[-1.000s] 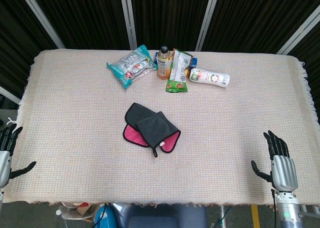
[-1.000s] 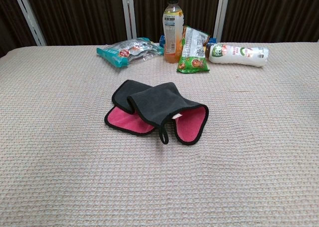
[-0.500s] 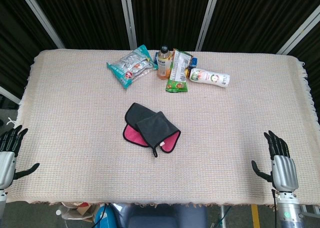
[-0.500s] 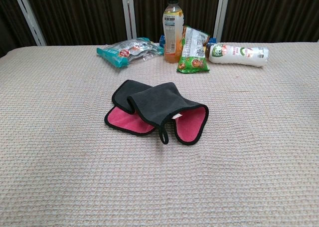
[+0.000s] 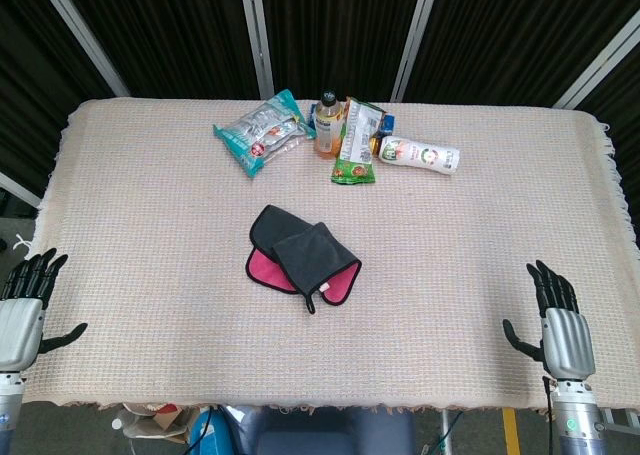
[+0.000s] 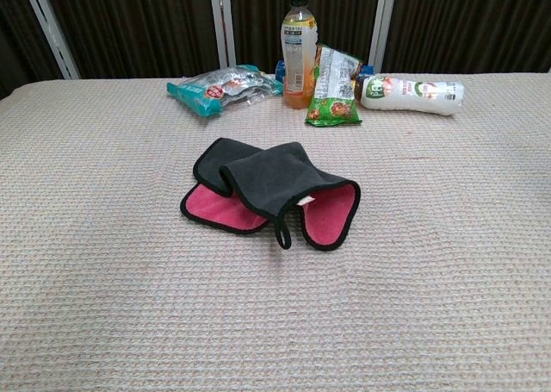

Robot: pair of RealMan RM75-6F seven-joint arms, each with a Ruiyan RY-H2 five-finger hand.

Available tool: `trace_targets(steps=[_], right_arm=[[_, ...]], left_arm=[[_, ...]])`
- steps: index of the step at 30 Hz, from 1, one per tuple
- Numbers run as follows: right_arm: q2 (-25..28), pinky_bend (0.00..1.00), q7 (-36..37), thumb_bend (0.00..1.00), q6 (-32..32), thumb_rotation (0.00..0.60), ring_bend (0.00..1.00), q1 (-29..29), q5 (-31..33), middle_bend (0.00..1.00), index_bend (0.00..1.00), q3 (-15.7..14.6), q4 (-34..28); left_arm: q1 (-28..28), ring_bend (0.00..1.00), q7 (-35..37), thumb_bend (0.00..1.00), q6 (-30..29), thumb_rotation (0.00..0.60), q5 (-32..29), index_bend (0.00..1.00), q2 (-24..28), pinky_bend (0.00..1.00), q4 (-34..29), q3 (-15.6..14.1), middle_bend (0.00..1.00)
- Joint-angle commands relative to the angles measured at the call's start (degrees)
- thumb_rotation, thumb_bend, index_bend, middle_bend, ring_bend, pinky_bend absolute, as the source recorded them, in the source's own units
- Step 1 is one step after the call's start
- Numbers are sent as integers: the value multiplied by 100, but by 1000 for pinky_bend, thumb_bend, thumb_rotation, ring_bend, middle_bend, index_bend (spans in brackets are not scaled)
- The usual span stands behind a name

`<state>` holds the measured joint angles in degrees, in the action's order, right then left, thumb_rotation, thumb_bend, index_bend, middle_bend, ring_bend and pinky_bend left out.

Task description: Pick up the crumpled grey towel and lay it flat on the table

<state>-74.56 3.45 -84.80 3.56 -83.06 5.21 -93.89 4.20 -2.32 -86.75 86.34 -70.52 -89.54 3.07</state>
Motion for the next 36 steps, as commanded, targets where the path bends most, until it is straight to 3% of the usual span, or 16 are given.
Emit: trace_targets(steps=[1, 9, 17, 28, 36], right_arm=[[-5, 0, 27, 331, 29, 600, 0, 13, 58, 0, 0, 35, 10], [-5, 0, 111, 331, 115, 600, 0, 69, 186, 0, 0, 129, 12], [-112, 0, 58, 331, 297, 600, 0, 166, 419, 0, 0, 229, 181], [-139, 0, 131, 331, 435, 600, 0, 213, 653, 0, 0, 324, 344], [-103, 0, 232, 331, 398, 600, 0, 188, 703, 0, 0, 368, 379]], left_arm=[[80, 0, -44, 35, 94, 600, -48, 48, -48, 0, 37, 50, 1], [703, 0, -462, 56, 677, 600, -307, 111, -376, 0, 20, 483, 17], [1824, 0, -1276, 130, 1835, 600, -715, 234, -917, 0, 311, 986, 39], [3200, 0, -2064, 157, 2830, 600, -958, 212, -2383, 0, 2132, 1255, 63], [3944, 0, -1926, 117, 2995, 600, -965, 135, -3474, 0, 3739, 1380, 63]])
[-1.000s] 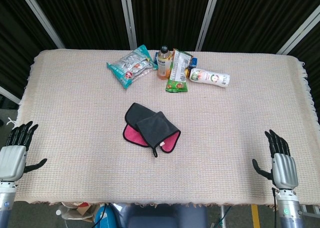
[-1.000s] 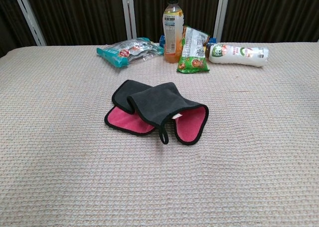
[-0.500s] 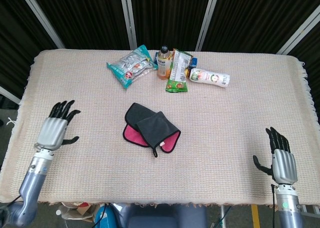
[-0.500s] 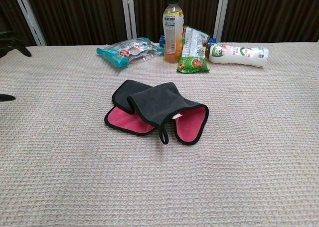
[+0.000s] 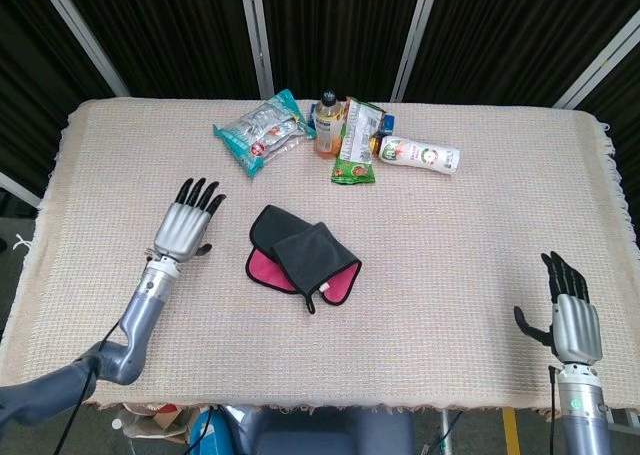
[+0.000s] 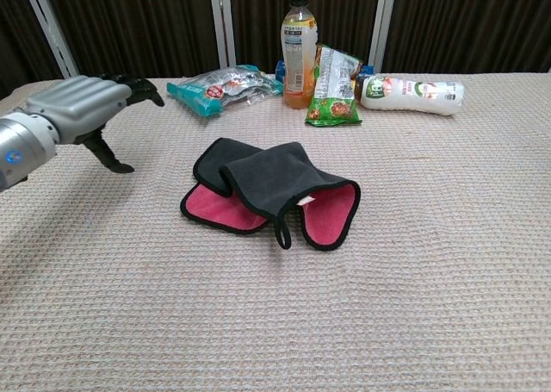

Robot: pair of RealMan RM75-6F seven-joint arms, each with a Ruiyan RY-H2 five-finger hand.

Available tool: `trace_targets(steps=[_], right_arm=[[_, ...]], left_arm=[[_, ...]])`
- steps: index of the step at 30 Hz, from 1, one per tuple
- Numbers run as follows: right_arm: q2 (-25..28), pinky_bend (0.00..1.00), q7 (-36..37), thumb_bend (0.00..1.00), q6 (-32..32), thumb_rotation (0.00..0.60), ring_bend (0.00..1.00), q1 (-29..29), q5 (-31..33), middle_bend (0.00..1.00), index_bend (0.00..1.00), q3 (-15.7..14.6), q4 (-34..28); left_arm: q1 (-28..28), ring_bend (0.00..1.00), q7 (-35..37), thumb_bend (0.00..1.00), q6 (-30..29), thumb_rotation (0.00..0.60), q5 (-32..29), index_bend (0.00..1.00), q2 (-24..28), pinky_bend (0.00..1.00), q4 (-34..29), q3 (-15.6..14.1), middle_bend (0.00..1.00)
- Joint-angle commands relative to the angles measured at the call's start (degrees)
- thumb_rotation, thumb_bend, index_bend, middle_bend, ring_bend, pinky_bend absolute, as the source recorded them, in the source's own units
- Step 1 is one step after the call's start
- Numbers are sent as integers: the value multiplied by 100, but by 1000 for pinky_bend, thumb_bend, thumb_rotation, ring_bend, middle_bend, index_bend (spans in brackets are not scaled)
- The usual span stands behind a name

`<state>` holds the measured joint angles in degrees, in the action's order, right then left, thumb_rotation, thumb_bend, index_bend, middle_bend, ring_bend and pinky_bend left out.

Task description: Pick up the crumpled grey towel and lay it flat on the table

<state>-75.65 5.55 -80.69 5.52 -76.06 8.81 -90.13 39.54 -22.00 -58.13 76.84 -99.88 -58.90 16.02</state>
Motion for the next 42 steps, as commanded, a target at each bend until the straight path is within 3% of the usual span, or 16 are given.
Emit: trace_targets(steps=[1, 9, 20, 26, 34, 42], right_arm=[[10, 0, 45, 331, -26, 600, 0, -12, 3, 0, 0, 17, 8], [45, 0, 187, 331, -90, 600, 0, -33, 25, 0, 0, 82, 33], [50, 0, 263, 331, -92, 600, 0, -37, 40, 0, 0, 102, 71], [43, 0, 230, 331, -96, 600, 0, -34, 42, 0, 0, 102, 63], [29, 0, 175, 331, -127, 600, 0, -47, -2, 0, 0, 63, 13], [35, 0, 158, 331, -146, 600, 0, -53, -23, 0, 0, 53, -33]], left_arm=[[494, 0, 59, 116, 129, 600, -1, 134, -674, 0, 870, 85, 63], [1031, 0, 200, 117, 214, 600, -39, 135, -1535, 0, 2045, 137, 63], [1387, 0, 558, 166, 180, 600, 12, 164, -2093, 0, 2793, 65, 81], [1390, 0, 900, 200, -89, 600, 114, 190, -2110, 0, 2687, 16, 95], [1212, 0, 1190, 209, -559, 600, 366, 212, -1737, 0, 2119, -187, 102], [958, 0, 1019, 209, -481, 600, 390, 212, -1225, 0, 1494, -421, 98]])
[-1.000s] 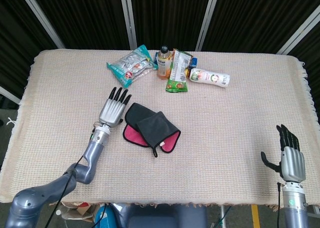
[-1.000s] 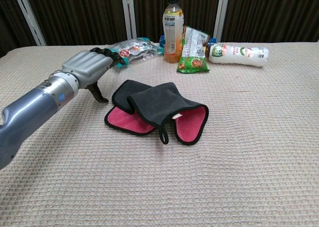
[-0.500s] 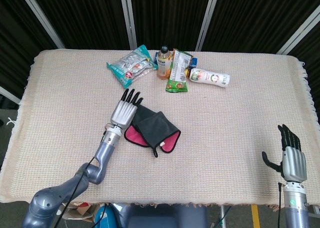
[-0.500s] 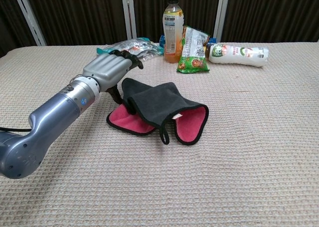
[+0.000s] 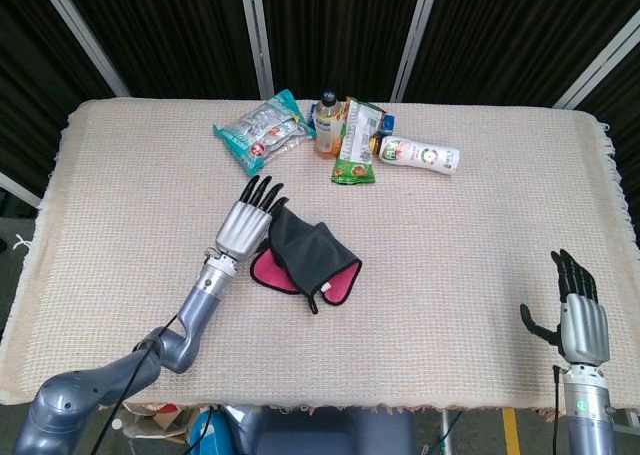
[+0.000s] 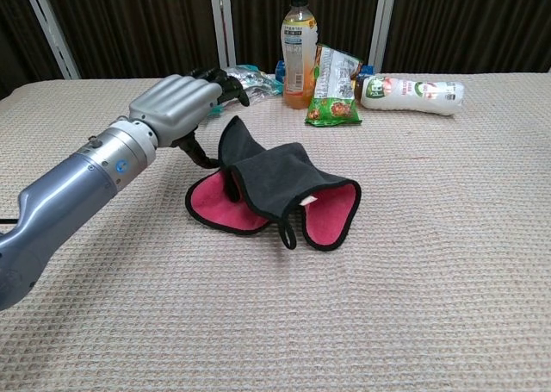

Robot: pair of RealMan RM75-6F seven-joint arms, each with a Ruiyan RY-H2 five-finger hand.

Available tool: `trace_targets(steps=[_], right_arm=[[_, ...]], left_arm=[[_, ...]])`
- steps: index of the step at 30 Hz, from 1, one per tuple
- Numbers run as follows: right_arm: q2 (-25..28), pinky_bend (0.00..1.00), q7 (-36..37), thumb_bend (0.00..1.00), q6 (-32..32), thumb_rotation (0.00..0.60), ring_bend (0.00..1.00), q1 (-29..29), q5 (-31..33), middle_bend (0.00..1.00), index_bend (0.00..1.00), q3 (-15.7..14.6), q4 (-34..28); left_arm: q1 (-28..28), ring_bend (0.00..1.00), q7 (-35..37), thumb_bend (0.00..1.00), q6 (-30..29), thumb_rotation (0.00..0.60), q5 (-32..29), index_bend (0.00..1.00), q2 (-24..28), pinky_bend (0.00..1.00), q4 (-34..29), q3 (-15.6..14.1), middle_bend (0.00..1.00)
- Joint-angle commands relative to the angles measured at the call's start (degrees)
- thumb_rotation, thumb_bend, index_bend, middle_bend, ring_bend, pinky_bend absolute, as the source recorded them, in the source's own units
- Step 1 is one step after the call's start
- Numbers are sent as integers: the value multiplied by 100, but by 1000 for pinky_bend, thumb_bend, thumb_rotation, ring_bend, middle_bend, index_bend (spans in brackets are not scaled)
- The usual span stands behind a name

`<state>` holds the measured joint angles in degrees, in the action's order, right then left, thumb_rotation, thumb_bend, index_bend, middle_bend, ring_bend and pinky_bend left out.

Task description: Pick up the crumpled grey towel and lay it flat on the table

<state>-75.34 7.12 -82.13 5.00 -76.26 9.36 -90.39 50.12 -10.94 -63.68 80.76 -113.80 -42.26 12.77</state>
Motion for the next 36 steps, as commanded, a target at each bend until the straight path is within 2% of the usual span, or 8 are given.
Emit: trace_targets(steps=[1, 7, 12, 20, 25, 36], right_arm=[[4, 0, 2, 331, -1, 600, 0, -1, -5, 0, 0, -3, -11], [1, 0, -14, 331, -1, 600, 0, -3, -24, 0, 0, -22, -35], [-14, 0, -52, 332, -1, 600, 0, 3, -40, 0, 0, -35, -47], [-36, 0, -73, 330, -13, 600, 0, -1, -56, 0, 0, -50, -33], [-24, 0, -65, 331, -15, 600, 0, -13, -29, 0, 0, -44, -15], [-57, 0, -119, 331, -18, 600, 0, -12, -48, 0, 0, -67, -14]], left_arm=[[-122, 0, -107, 208, 99, 600, -10, 212, 214, 0, -221, -115, 98], [-268, 0, -236, 208, 219, 600, -78, 213, 525, 0, -525, -211, 98], [-300, 0, -300, 208, 243, 600, -107, 213, 593, 0, -611, -227, 102], [-249, 0, -332, 207, 415, 600, -165, 217, 397, 0, -401, -255, 105], [-224, 0, -343, 199, 507, 600, -166, 218, 461, 0, -391, -273, 104], [-101, 0, -317, 199, 355, 600, -214, 250, 146, 0, 57, -116, 132]])
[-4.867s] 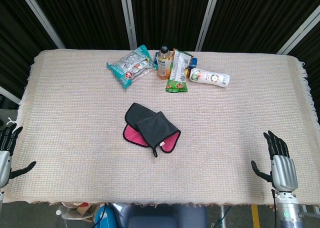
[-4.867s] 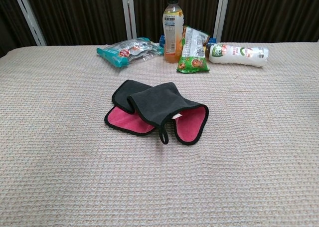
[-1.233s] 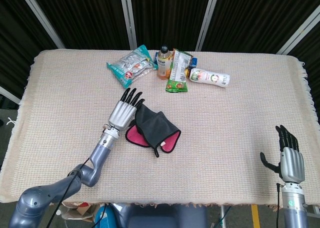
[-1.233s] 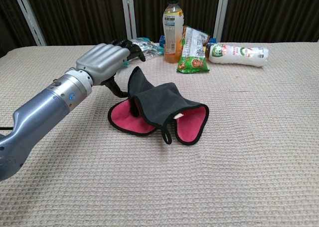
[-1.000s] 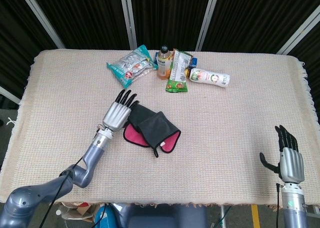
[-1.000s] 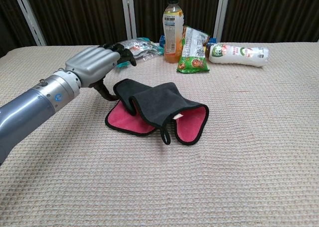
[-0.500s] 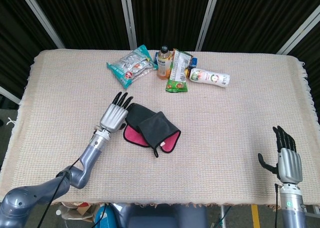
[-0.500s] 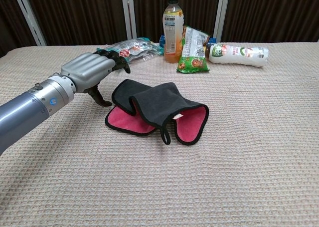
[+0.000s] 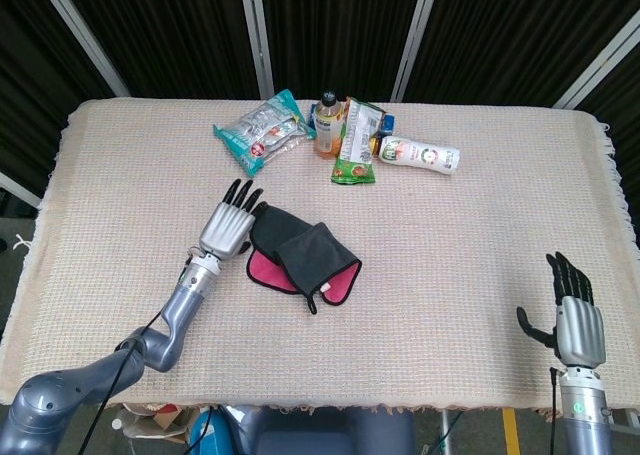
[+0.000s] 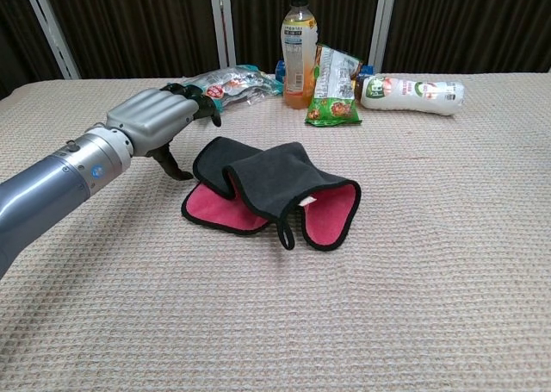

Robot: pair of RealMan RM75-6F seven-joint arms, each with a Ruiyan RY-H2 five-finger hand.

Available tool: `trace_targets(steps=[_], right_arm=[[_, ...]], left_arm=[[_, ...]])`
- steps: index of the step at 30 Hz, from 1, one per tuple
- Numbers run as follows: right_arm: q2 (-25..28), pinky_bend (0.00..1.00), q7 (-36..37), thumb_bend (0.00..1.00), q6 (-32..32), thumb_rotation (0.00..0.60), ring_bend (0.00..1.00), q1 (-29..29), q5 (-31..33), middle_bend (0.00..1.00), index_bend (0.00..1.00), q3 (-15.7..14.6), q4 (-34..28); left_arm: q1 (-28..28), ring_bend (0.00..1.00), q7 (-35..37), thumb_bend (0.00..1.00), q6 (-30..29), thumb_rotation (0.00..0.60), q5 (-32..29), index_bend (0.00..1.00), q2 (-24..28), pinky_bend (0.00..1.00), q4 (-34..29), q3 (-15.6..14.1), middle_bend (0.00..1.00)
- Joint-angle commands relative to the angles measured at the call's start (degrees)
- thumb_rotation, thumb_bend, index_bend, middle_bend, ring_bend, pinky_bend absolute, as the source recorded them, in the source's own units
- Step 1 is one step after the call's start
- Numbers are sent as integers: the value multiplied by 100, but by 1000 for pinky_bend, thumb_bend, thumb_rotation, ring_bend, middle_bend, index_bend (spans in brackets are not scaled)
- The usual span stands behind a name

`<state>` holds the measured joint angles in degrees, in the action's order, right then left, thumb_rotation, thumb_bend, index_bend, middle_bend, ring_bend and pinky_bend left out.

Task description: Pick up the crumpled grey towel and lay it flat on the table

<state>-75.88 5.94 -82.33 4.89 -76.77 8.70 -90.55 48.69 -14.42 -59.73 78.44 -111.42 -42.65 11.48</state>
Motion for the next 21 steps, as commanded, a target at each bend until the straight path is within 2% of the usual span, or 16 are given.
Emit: trace_targets(steps=[1, 12, 21], right_arm=[[-5, 0, -1, 331, 6, 600, 0, 0, 6, 0, 0, -1, 7], [-7, 0, 25, 331, 25, 600, 0, -1, 41, 0, 0, 14, 34], [-31, 0, -14, 331, 29, 600, 0, -2, 42, 0, 0, 2, 42]], left_arm=[[62, 0, 41, 199, -37, 600, 32, 251, -131, 0, 144, 6, 132], [157, 0, 124, 206, 37, 600, 61, 257, -300, 0, 440, -13, 139], [193, 7, 538, 248, -428, 600, 281, 325, -463, 0, 612, -31, 184]])
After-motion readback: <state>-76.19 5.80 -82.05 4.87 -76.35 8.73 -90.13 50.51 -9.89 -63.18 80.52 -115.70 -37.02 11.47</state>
